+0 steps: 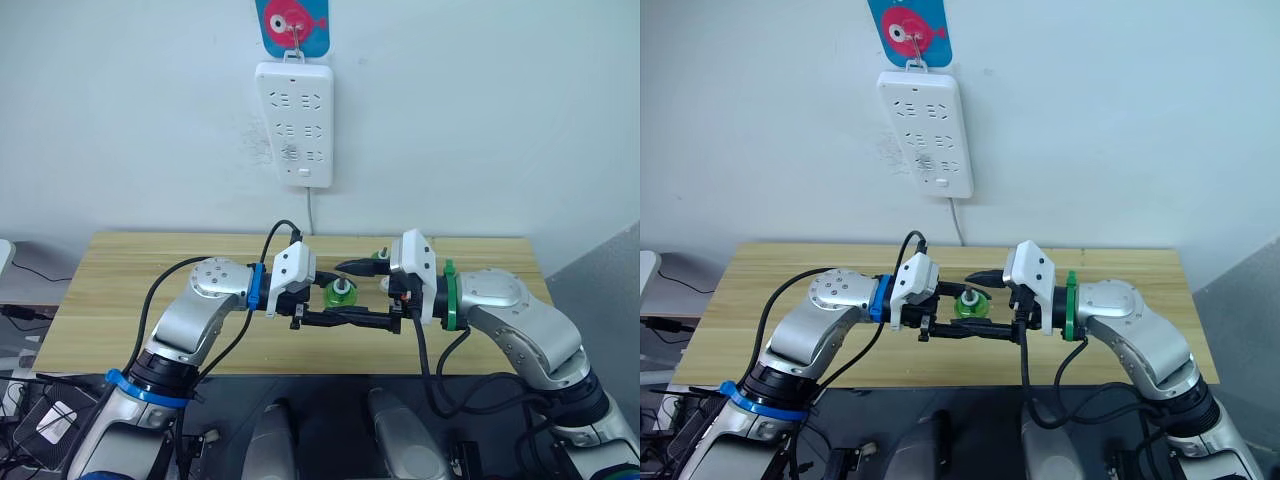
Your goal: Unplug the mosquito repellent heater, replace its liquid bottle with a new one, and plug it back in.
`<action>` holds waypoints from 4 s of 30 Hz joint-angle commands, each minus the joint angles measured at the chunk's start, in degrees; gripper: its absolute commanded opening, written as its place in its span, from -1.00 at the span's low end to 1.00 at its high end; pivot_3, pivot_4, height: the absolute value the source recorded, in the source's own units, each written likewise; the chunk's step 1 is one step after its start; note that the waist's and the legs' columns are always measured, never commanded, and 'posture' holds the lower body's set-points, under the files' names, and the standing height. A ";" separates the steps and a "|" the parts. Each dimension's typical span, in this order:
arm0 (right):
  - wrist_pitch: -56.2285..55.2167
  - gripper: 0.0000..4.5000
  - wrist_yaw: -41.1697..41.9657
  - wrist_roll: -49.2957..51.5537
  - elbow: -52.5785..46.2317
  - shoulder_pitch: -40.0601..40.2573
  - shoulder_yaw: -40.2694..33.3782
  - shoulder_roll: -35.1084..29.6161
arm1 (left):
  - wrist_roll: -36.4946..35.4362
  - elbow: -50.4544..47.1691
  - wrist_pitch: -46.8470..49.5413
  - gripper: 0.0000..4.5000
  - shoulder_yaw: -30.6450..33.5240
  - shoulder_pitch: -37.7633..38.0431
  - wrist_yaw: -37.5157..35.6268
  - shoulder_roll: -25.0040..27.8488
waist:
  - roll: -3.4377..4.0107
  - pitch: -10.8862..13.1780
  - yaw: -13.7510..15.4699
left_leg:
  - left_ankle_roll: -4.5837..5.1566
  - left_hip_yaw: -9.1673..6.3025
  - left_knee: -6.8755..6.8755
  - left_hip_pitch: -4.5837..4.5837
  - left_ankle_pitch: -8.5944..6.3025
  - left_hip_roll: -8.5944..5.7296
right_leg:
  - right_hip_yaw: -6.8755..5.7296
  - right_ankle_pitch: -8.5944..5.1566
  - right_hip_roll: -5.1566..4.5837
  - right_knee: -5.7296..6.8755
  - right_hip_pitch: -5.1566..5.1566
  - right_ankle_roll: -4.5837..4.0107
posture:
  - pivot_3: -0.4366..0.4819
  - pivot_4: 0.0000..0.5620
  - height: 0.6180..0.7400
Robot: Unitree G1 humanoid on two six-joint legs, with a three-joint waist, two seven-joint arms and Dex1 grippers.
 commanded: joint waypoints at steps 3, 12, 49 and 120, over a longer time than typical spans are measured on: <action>-1.56 0.38 0.94 -0.43 -0.80 0.04 0.12 0.19 | -1.64 -2.45 0.35 0.03 1.39 0.00 0.28 0.32 | 0.00 -0.01 -0.15 | 0.00 -0.01 0.00 0.00 0.00 0.00 | -0.01 0.00 0.00 0.02 0.00 0.00 | -0.53 -0.22 0.94; -4.92 -0.64 1.66 -3.70 0.01 -0.13 1.33 -0.01 | -3.02 -3.39 1.91 0.03 1.88 0.21 0.93 0.12 | 0.00 -0.05 -0.19 | 0.00 -0.02 0.00 0.00 0.00 0.00 | -0.03 0.13 0.00 0.02 0.00 -0.22 | -0.52 -0.25 0.94; 23.79 -0.64 -37.15 48.58 2.59 4.08 -30.21 17.73 | -46.73 -13.14 41.55 0.86 24.36 9.89 40.36 -17.46 | -0.11 -0.54 -1.13 | 0.00 -0.09 0.99 0.02 0.01 -0.02 | 0.08 0.01 0.09 0.88 0.11 -0.01 | -0.52 -0.26 0.94; 12.86 -0.64 -48.40 69.20 2.25 4.77 -19.06 8.97 | -75.02 -11.19 32.25 0.69 17.86 10.99 59.36 -17.99 | -0.11 -0.59 -0.88 | 0.03 0.00 0.74 -0.18 -0.01 -0.03 | 0.17 0.01 0.10 0.31 0.03 0.00 | -0.50 -0.28 0.94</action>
